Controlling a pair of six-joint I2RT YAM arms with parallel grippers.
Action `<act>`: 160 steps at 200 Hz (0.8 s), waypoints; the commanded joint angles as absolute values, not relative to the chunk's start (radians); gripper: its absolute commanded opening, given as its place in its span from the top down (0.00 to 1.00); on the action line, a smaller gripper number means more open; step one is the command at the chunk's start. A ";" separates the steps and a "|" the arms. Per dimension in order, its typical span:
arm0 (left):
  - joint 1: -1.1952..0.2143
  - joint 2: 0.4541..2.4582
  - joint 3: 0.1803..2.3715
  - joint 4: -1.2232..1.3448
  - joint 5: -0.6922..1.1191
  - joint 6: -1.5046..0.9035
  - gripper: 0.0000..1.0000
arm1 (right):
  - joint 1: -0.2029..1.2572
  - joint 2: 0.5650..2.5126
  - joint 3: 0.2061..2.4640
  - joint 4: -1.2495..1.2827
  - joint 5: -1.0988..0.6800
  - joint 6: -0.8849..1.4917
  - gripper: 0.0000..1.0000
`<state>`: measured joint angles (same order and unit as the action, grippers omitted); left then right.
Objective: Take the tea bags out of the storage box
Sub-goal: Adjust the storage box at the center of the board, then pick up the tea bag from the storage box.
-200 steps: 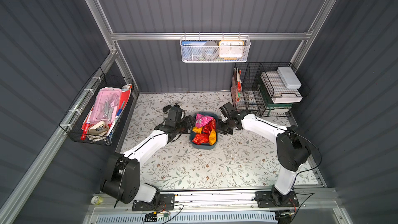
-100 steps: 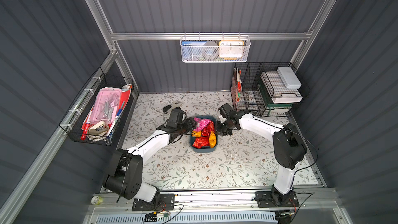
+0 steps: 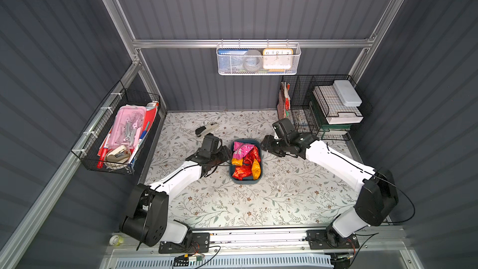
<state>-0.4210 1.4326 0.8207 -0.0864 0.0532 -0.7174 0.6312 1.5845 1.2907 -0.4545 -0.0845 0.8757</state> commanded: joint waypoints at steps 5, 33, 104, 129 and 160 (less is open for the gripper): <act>-0.419 1.406 0.780 -0.085 0.091 -0.725 0.50 | 0.705 1.642 1.247 -0.308 -0.068 1.111 0.33; -0.419 1.372 0.734 -0.048 0.121 -0.730 0.49 | 0.732 1.728 1.279 -0.243 -0.052 1.193 0.19; -0.419 1.395 0.714 -0.037 0.162 -0.701 0.52 | 0.739 1.936 1.427 -0.255 -0.019 1.140 0.16; -0.419 1.414 0.714 -0.037 0.171 -0.693 0.57 | 0.739 1.946 1.426 -0.239 -0.012 1.144 0.16; -0.419 1.440 0.711 -0.032 0.176 -0.681 0.64 | 0.735 1.960 1.433 -0.251 0.004 1.148 0.19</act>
<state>-0.4210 1.4193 0.7246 -0.0414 0.1562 -0.7082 0.7364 1.9419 1.4101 -0.2317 -0.0303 1.1584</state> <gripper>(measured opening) 0.374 0.820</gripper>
